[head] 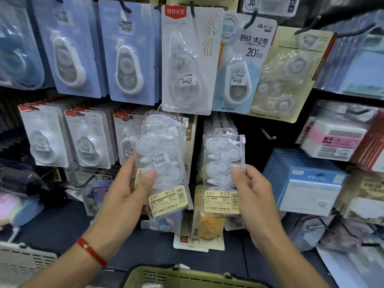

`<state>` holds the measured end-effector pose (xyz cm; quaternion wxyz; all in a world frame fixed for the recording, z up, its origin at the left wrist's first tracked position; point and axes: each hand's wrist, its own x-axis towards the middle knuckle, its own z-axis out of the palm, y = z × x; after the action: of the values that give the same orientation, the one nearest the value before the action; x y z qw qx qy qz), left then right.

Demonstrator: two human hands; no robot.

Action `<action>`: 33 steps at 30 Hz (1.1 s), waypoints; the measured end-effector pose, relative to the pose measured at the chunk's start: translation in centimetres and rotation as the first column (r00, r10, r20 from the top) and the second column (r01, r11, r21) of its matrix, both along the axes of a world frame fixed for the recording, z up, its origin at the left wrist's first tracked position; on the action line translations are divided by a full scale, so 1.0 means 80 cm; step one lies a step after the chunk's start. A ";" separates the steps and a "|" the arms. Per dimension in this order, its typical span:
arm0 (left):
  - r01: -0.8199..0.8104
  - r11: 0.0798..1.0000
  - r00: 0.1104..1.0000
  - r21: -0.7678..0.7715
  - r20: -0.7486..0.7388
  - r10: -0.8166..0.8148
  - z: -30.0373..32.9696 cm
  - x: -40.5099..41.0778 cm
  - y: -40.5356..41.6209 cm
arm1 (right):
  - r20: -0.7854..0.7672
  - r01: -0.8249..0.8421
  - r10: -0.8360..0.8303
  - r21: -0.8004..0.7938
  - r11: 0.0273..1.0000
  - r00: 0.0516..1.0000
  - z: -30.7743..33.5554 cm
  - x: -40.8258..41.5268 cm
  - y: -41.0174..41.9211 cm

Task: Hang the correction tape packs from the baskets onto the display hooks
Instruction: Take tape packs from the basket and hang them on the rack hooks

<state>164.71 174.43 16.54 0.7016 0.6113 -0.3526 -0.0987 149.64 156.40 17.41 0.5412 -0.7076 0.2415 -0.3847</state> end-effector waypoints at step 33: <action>0.209 0.975 0.902 -0.079 -0.370 -0.223 -0.019 -0.007 -0.010 | 0.010 -0.051 0.052 -0.027 0.998 0.999 -0.024 -0.009 0.032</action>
<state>164.14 173.61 14.98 0.7523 0.5247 -0.2789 -0.2846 148.92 158.96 15.52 0.5427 -0.7187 0.2152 -0.3776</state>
